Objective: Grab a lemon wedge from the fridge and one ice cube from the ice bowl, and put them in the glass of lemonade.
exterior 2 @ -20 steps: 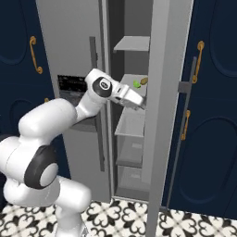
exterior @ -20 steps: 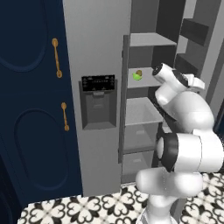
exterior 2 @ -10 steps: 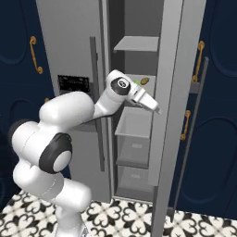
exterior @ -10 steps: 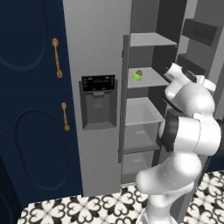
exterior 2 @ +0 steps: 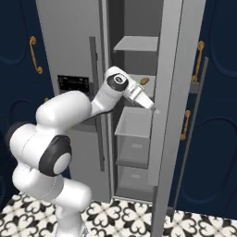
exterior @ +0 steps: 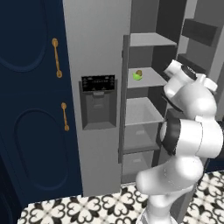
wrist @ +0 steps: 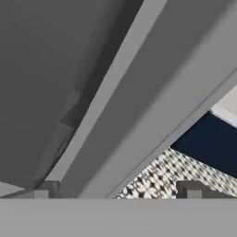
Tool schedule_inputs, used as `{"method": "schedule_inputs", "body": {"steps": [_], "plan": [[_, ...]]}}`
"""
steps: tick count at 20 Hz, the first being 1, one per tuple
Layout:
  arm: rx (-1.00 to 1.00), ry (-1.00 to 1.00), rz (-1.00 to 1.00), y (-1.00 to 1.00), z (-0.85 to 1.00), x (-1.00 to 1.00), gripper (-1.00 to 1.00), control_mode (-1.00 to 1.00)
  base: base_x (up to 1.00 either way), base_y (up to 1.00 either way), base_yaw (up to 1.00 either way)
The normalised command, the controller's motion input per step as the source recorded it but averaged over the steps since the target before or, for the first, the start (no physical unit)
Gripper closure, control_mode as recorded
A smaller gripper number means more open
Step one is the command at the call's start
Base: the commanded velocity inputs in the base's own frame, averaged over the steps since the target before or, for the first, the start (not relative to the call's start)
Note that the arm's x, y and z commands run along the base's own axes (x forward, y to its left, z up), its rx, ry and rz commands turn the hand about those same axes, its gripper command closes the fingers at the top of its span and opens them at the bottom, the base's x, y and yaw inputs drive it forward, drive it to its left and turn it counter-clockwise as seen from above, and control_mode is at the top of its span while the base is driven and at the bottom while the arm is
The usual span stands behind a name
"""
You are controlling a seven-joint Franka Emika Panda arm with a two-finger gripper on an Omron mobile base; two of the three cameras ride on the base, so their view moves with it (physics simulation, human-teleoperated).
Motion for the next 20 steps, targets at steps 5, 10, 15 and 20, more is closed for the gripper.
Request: {"method": "schedule_inputs", "body": {"steps": [5, 10, 15, 20], "plan": [[0.0, -0.03, 0.01, 0.82, 0.78, -0.46, -1.0, -1.0, 0.0, 0.0, 0.0], [0.06, -0.12, 0.1, 0.59, 0.09, -0.15, -1.0, -1.0, 0.0, 0.0, 0.0], [0.0, -0.03, 0.05, -0.39, -0.35, 0.14, -1.0, -1.0, 0.0, 0.0, 0.0], [0.0, 0.0, -0.1, -1.0, -0.65, -0.02, -1.0, -1.0, 0.0, 0.0, 0.0]]}}
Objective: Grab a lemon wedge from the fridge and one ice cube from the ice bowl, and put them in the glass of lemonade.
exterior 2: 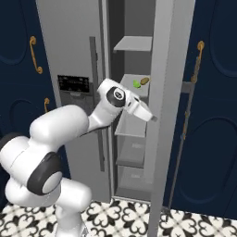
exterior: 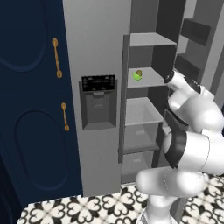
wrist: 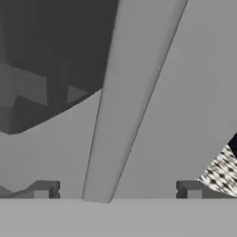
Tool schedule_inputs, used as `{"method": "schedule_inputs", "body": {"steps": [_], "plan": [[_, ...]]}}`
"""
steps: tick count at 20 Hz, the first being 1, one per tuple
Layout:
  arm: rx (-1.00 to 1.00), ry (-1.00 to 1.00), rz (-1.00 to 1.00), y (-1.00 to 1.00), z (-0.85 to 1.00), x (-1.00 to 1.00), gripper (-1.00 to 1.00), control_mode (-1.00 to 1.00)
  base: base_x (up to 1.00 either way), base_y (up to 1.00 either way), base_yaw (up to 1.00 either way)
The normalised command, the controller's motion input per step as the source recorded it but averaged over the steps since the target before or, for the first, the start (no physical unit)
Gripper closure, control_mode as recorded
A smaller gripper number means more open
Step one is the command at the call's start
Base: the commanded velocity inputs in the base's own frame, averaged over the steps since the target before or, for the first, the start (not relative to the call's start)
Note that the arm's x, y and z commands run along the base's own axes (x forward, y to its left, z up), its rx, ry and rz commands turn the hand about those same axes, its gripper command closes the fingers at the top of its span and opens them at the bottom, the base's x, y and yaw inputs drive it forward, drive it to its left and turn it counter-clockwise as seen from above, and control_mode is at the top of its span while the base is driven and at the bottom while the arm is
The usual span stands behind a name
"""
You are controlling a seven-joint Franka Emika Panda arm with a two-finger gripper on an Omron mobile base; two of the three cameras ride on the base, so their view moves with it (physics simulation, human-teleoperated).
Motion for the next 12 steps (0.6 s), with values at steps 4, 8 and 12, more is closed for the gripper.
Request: {"method": "schedule_inputs", "body": {"steps": [4, 8, 12], "plan": [[0.02, 0.0, 0.08, -0.45, 0.04, -0.23, -1.0, -1.0, 0.0, 0.0, 0.0], [0.0, 0.04, 0.74, 0.08, -0.01, 0.19, -1.0, -1.0, 0.0, 0.0, 0.0], [0.0, 0.0, 0.75, 0.07, 0.0, 0.18, -1.0, -1.0, 0.0, 0.0, 0.0]]}}
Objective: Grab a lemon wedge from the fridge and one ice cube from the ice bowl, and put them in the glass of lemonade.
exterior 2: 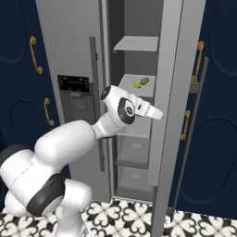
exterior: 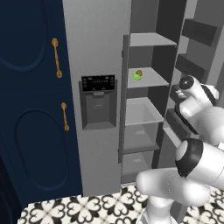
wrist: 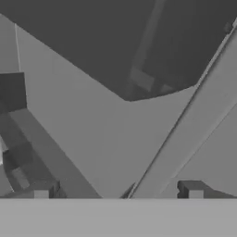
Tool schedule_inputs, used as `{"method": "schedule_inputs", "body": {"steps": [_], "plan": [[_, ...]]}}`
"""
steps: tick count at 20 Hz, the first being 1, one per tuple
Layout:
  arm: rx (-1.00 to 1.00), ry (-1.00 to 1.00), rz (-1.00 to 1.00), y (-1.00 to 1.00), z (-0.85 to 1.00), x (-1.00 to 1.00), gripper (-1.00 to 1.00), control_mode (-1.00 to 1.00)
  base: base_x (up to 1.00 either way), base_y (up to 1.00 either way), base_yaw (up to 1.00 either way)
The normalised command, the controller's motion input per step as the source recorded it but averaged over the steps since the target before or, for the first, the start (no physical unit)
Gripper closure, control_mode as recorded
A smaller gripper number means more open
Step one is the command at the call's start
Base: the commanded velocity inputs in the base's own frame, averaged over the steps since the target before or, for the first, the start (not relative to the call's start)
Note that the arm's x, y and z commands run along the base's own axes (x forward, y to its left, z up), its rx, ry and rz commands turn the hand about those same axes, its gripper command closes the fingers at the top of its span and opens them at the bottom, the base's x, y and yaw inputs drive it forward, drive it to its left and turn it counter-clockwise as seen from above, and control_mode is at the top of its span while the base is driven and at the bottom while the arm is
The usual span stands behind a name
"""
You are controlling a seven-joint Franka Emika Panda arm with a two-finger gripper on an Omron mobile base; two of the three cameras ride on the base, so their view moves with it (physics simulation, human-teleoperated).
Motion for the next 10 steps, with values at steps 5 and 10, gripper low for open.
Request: {"method": "schedule_inputs", "body": {"steps": [5, 10], "plan": [[0.01, -0.05, 0.09, -0.57, 0.0, -0.71, -1.0, -1.0, 0.0, 0.0, 0.0], [0.03, -0.02, -0.04, -0.53, 0.33, -0.43, -1.0, -1.0, 0.0, 0.0, 0.0]]}}
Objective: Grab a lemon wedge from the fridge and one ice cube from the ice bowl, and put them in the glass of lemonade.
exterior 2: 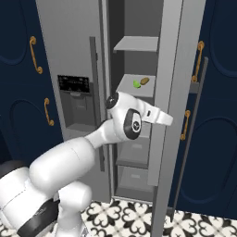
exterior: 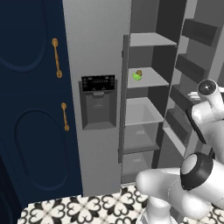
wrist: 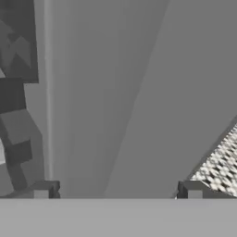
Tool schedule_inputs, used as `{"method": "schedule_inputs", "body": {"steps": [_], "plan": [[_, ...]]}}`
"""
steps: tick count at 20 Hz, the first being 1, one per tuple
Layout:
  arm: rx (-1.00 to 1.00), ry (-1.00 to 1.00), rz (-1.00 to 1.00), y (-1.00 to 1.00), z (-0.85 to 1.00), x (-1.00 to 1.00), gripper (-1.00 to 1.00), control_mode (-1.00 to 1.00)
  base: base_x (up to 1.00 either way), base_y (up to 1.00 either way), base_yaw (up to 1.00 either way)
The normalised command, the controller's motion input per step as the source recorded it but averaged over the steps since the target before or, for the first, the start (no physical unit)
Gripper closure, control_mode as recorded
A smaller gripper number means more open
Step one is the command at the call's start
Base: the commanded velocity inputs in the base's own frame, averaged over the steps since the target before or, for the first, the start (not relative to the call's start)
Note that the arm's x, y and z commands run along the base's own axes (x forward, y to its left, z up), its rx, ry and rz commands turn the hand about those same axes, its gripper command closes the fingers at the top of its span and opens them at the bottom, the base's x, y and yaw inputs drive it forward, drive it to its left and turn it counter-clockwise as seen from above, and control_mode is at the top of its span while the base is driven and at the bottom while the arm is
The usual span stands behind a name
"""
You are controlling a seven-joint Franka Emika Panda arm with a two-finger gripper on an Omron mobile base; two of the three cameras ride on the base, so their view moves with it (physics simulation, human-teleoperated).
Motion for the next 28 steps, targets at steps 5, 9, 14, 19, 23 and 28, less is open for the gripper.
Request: {"method": "schedule_inputs", "body": {"steps": [5, 9, 14, 19, 23, 28], "plan": [[0.04, -0.02, 0.19, 0.37, 0.95, -0.67, -1.0, -1.0, 0.0, 0.0, 0.0], [0.03, 0.04, 0.2, 0.93, 0.7, -0.42, -1.0, -1.0, 0.0, 0.0, 0.0], [0.13, 0.08, 0.29, 1.0, 0.05, 0.17, -1.0, -1.0, 0.0, 0.0, 0.0], [0.19, 0.22, 0.08, 0.9, 0.01, 0.09, -1.0, -1.0, 0.0, 0.0, 0.0], [0.19, 0.4, -0.15, 0.55, 0.07, -0.37, -1.0, -1.0, 0.0, 0.0, 0.0], [0.22, 0.15, -0.12, 0.08, 0.01, -0.75, -1.0, -1.0, 0.0, 0.0, 0.0]]}}
